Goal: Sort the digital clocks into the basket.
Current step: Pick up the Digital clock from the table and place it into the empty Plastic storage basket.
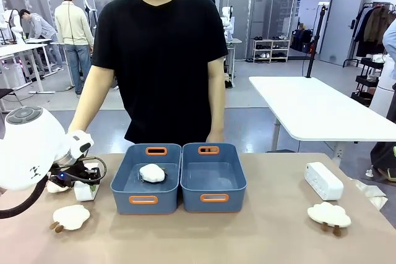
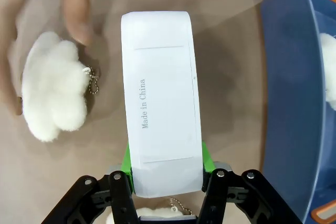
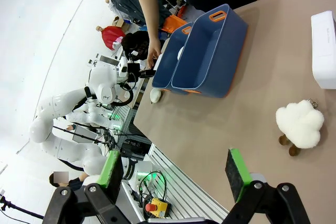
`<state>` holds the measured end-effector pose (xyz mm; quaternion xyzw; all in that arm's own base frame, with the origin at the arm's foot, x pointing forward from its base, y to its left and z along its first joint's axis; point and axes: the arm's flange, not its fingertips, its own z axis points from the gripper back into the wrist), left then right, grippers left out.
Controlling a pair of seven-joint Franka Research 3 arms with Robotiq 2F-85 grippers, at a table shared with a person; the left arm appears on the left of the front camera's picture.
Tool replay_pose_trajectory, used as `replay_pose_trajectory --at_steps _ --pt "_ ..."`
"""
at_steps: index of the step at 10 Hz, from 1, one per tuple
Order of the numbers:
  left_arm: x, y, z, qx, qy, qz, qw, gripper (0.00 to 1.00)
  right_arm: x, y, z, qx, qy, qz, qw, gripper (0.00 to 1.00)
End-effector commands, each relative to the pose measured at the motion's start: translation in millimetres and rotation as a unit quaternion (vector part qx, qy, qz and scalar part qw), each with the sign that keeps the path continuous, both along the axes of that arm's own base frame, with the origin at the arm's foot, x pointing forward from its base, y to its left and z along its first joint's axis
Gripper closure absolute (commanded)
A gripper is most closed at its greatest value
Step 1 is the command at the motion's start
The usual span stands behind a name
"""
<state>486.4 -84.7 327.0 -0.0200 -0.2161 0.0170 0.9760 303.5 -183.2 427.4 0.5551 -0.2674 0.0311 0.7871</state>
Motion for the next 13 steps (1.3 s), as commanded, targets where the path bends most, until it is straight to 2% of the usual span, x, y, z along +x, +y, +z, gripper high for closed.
replay_pose_trajectory --at_steps 1,13 --pt "1.0 2.2 1.3 0.002 -0.002 -0.003 1.000 1.00 1.1 -0.2 1.3 0.007 -0.009 -0.001 1.000 0.00" --pt "1.0 2.2 1.3 0.002 -0.002 -0.003 1.000 1.00 1.1 -0.2 1.3 0.007 -0.009 -0.001 1.000 0.00"
